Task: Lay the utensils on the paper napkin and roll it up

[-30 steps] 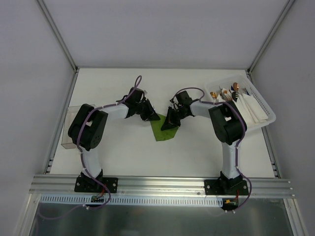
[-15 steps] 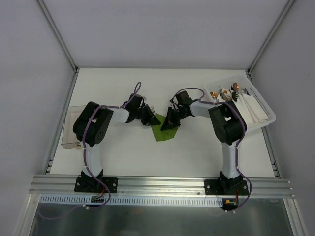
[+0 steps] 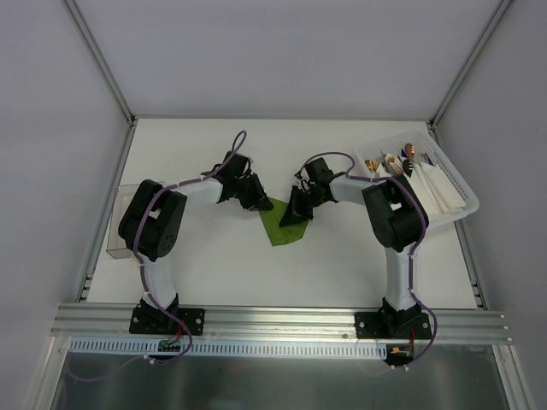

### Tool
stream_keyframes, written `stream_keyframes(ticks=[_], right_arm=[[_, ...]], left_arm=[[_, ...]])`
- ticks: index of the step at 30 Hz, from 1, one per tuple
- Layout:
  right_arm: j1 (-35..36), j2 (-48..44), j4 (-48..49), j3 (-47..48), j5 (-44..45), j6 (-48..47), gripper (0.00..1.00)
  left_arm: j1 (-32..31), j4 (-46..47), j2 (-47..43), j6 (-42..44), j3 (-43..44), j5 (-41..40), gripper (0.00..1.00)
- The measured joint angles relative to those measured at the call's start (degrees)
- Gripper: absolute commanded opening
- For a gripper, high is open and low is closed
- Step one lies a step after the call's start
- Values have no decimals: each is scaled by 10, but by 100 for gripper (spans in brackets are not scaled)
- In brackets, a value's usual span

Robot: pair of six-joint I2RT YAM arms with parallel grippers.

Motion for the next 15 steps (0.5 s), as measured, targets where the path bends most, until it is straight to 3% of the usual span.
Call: stream_keyframes(ticks=[7,15], right_arm=[[0,0,0,0,0,0,0],[0,0,0,0,0,-1,0]], left_arm=[[-8,-123,-10,76,90,-69,13],[-43,-199,35,132,198,-82,8]])
